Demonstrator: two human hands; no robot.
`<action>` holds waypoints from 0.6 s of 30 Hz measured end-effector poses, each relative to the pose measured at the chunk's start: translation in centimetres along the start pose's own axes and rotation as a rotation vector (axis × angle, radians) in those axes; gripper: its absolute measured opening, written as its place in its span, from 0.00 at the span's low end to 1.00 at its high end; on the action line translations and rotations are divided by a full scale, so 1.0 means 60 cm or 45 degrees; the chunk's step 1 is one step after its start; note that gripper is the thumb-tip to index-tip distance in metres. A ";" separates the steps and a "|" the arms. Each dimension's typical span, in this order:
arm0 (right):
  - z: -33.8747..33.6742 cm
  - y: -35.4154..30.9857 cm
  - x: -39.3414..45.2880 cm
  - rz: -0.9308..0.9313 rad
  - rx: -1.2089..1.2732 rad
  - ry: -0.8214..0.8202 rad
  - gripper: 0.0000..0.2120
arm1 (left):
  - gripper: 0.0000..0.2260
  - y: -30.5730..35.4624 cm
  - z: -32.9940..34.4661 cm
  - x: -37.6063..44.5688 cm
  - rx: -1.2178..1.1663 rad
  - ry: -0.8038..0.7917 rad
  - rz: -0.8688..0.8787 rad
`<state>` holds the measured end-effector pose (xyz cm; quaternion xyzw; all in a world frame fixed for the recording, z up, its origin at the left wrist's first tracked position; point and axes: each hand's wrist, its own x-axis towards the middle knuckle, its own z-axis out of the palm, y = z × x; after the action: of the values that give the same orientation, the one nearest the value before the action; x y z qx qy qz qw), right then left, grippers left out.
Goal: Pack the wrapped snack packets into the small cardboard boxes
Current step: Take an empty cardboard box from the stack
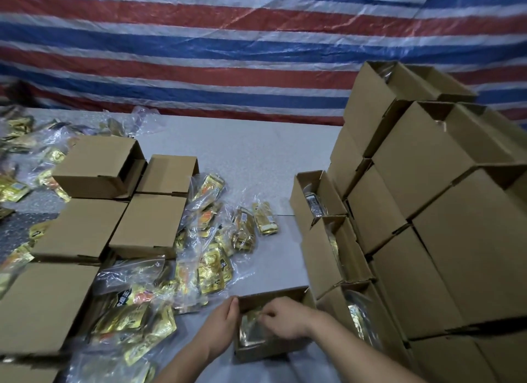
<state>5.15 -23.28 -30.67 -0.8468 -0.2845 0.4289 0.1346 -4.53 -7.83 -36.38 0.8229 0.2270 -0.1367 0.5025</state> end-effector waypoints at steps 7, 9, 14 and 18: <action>-0.031 0.034 -0.002 -0.109 -0.567 0.388 0.20 | 0.17 0.020 0.025 -0.033 -0.038 0.020 -0.026; -0.017 0.037 0.005 -0.021 -0.666 0.280 0.14 | 0.25 0.014 0.042 -0.047 0.110 -0.039 -0.071; -0.011 0.037 -0.002 0.039 -0.578 0.317 0.08 | 0.16 0.025 0.021 -0.045 0.212 0.014 -0.161; -0.077 0.024 -0.050 0.038 -0.323 0.514 0.06 | 0.10 0.110 -0.050 -0.040 -0.008 0.192 -0.072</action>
<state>7.97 -26.16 -26.62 -0.9296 -0.2908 0.2138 0.0748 -3.25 -8.33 -28.89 0.8226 0.2878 -0.0879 0.4824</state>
